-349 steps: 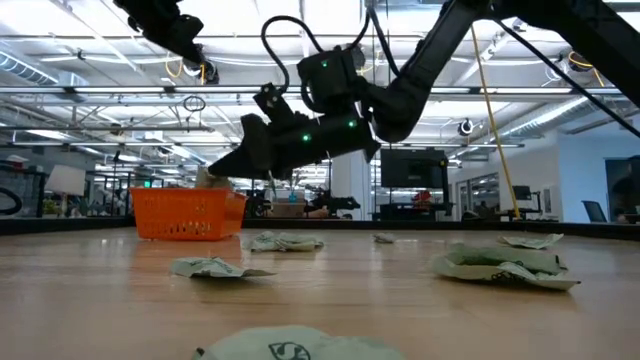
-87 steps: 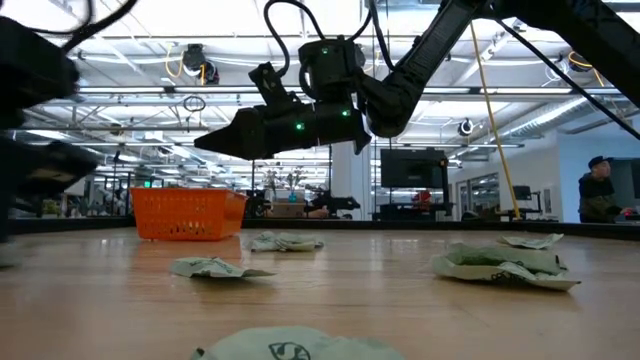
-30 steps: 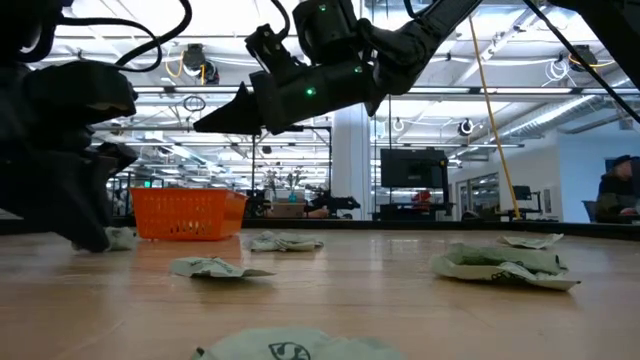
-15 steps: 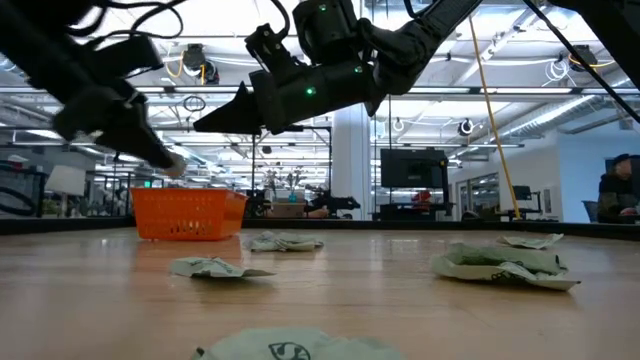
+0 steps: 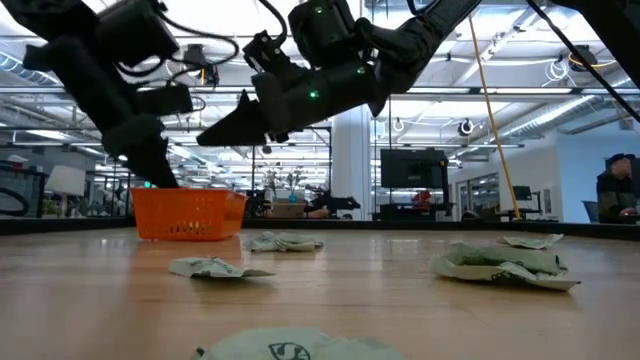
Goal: Pick and place Stevia / Truvia into bins
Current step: Put the green stevia packet into the orange bin
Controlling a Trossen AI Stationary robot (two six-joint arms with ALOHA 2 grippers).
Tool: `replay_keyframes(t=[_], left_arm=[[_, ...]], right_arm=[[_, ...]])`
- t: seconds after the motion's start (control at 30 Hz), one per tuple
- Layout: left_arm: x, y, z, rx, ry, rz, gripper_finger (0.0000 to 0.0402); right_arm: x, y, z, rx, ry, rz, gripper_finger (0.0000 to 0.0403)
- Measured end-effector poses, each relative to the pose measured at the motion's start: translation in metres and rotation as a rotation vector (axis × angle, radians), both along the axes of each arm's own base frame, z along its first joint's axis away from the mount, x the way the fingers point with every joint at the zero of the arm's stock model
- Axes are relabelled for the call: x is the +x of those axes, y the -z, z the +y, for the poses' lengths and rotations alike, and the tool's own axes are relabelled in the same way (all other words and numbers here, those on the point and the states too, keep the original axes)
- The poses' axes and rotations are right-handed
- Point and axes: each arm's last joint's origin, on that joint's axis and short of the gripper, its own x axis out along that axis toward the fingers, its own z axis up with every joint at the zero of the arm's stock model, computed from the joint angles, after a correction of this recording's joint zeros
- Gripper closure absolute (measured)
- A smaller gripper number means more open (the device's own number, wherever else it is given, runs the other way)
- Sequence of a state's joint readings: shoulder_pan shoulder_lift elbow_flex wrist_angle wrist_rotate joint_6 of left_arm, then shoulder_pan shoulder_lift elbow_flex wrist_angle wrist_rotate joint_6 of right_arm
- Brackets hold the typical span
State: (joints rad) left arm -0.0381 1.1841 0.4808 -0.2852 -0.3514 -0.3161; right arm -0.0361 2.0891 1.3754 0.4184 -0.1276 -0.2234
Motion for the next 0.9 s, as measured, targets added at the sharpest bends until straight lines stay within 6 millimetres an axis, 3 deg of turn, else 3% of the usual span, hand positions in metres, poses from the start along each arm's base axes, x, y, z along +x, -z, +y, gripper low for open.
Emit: replay_keyframes(t=[0.27,0.5,0.73,0.9], left_arm=[[0.004,0.01,0.002,-0.011,-0.011,0.04,0.0293],[0.009,-0.005,0.003,0.055,0.025,-0.078,0.0251],[0.012,-0.026,0.005,0.15,0.076,-0.226,0.0247],[0.014,-0.036,0.009,0.212,0.091,-0.29,0.0247]], right_arm=[[-0.015,-0.026,0.001,0.001,-0.001,0.084,0.0289],[-0.052,-0.065,0.011,0.039,-0.001,0.283,0.0289],[-0.102,-0.091,0.039,-0.02,0.329,0.512,0.0289],[-0.132,-0.093,0.061,0.052,0.439,0.643,0.0289]])
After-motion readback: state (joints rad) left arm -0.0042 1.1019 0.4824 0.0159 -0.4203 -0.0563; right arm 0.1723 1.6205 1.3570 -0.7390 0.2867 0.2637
